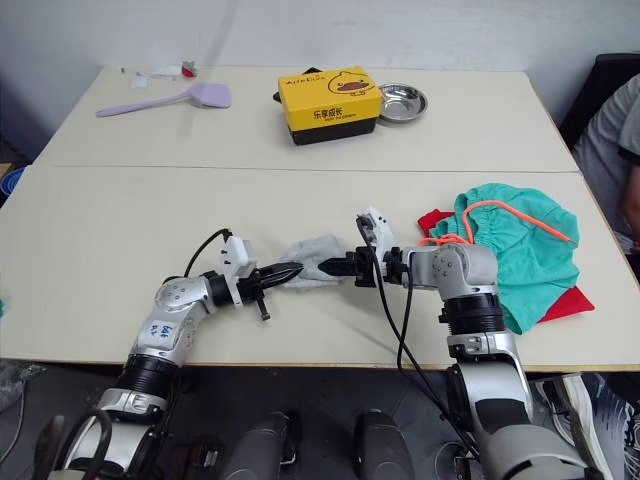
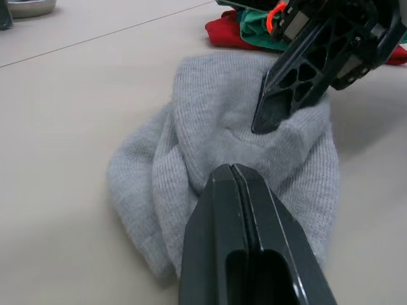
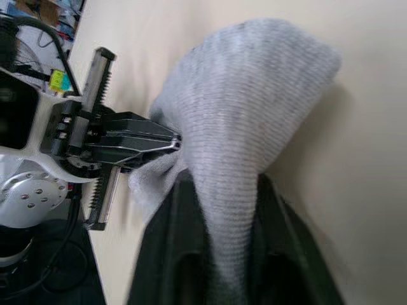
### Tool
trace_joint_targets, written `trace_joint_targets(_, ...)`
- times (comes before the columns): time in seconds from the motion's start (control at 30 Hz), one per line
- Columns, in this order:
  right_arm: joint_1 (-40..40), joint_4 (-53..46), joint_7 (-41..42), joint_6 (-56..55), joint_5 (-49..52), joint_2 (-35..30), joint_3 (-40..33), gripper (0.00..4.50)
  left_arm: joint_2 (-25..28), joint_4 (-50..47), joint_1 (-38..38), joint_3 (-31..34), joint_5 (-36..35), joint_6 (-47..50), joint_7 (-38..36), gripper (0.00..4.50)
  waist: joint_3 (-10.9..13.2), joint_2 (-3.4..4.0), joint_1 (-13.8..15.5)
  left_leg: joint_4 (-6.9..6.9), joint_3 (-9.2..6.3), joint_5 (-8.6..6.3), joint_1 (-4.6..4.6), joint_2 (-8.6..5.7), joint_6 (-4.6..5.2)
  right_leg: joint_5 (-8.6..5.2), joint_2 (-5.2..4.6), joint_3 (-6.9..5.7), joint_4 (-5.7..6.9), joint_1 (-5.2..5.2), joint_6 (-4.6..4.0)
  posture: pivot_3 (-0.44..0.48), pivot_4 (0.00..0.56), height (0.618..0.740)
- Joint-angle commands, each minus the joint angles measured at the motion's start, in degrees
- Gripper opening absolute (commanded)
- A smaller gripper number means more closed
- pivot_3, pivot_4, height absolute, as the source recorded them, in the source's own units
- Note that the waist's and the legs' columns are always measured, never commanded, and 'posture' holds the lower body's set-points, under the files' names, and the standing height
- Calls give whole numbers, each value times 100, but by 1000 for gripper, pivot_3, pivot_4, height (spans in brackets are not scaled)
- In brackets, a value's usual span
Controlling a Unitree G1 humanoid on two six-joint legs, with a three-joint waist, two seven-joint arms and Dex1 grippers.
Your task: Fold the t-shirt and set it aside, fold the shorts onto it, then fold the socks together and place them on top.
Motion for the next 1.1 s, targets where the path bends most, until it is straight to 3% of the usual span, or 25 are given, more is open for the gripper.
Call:
trace_joint_targets(0.03, 169, -727, 207, 72, 386, -294, -380, 13, 124, -442, 253, 186, -462, 99, -447, 0, 0, 0, 3, 0, 0, 0, -6, 0, 0, 0, 0, 0, -1, -4, 0, 0, 150, 740)
trace_joint_targets(0.13, 381, -1683, 410, 509, 1077, -670, -903, 0, 270, -1528, 563, 444, -1266, 796, -676, 524, 3, 2, 5, -6, 0, -1, -21, -1, 1, 0, -1, 1, -1, -15, 0, 0, 150, 740)
trace_joint_targets(0.17, 430, -1907, 424, 627, 1275, -764, -1068, 0, 347, -1834, 648, 484, -1407, 994, -704, 891, 3, 2, 4, -5, -3, -1, -38, 0, 2, 0, -2, 1, 2, -27, 0, 0, 150, 740)
trace_joint_targets(0.27, 611, -2245, 765, 976, 1801, -1789, -1838, 0, 664, -2878, 1020, 726, -2014, 1617, -670, 1834, 4, 4, 24, -5, -7, -1, -54, 0, 1, 0, -2, -1, -2, -39, 0, 0, 150, 740)
trace_joint_targets(0.37, 759, -1819, 913, 793, 1717, -2883, -2512, 0, 807, -3630, 1273, 971, -2593, 2121, -496, 2787, 7, 9, 78, 0, -5, -8, -49, -6, 12, 0, -7, 0, -30, -26, 0, 0, 150, 740)
trace_joint_targets(0.53, 1073, -773, 1158, 357, 1336, -4160, -2891, 0, 835, -4246, 1386, 1140, -2928, 2399, -235, 4434, 10, 15, 141, 2, -2, -31, 4, -4, 54, 0, -5, 0, -44, 32, 0, 0, 150, 740)
trace_joint_targets(0.73, 1088, 1001, 1639, -911, 282, -4544, -1995, 0, 1054, -4326, 1152, 922, -2886, 2548, -357, 4476, 11, 21, 119, 2, 13, -30, 17, 0, 52, 1, 1, 1, -44, 36, 0, 0, 150, 740)
trace_joint_targets(0.9, 628, 2183, 1714, -1665, -510, -4308, -1192, 0, 1119, -4190, 999, 933, -2922, 2618, -414, 4476, 21, 40, 132, 7, 19, -11, 11, -5, 18, 3, -1, 3, -41, 31, 4, 0, 150, 740)
trace_joint_targets(1.03, 225, 2866, 1235, -2150, -973, -4053, -1077, 0, 1184, -4081, 952, 862, -2793, 2546, -532, 4476, 21, 40, 131, 7, 22, -6, 11, -2, 11, 3, 3, 2, -41, 30, 5, 0, 150, 740)
trace_joint_targets(1.1, 275, 2711, 1461, -2104, -972, -4118, -1059, 690, 1195, -4040, 937, 873, -2770, 2522, -566, 4500, 21, 41, 143, 9, 22, -5, 10, -3, 8, 3, 3, 2, -41, 30, 5, 0, 150, 740)
